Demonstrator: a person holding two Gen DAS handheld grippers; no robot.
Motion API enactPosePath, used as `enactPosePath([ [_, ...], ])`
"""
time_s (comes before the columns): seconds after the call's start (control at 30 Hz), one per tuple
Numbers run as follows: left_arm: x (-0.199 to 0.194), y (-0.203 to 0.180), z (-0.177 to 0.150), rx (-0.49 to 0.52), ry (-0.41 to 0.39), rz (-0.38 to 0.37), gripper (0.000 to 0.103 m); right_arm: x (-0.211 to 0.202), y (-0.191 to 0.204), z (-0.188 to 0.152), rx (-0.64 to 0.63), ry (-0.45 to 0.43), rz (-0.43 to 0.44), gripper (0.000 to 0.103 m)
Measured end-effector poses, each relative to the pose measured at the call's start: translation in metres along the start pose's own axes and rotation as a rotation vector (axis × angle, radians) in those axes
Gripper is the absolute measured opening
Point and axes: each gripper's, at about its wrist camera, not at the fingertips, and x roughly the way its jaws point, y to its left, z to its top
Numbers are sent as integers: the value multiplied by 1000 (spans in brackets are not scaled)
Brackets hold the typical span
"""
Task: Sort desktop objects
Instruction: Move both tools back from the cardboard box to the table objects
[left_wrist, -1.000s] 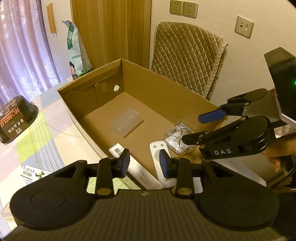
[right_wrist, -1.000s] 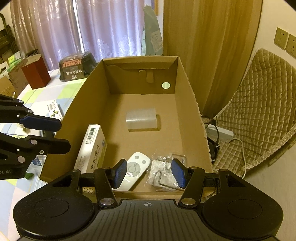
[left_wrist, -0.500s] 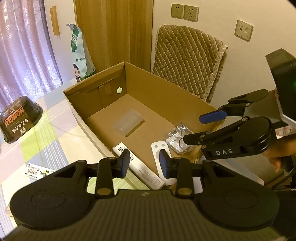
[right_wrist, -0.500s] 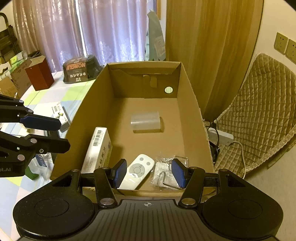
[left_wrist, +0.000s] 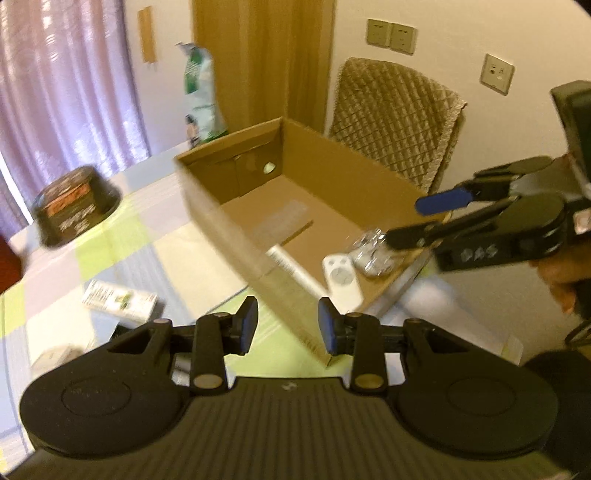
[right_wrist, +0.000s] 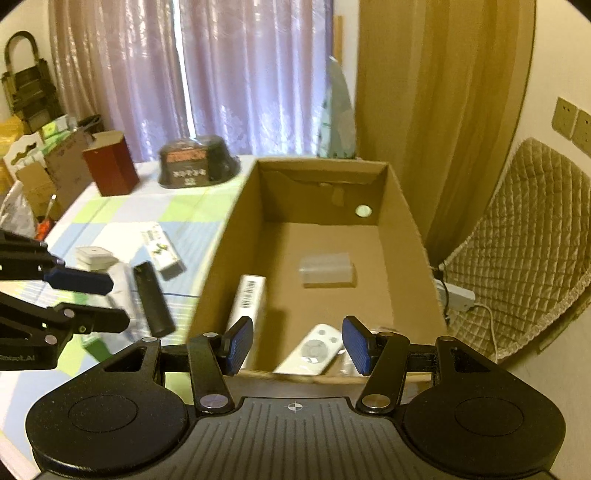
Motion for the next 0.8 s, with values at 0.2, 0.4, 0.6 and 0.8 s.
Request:
enactPosePath([
  [0.2,-34,28,-46,-74,21,70,33,-18,33,-10,-7,-24,52,57],
  [0.4,-65,60,-95,-172,45,142,39,-25,71,-20,-35,-32,108,57],
  [0.6,-84,81,-131,-246,55,189,50,-19,109,-29,-85,-17,163,89],
  [0.8,-86,92,-152,-273,64,206,59,-1,143,-33,-184,22,204,89],
])
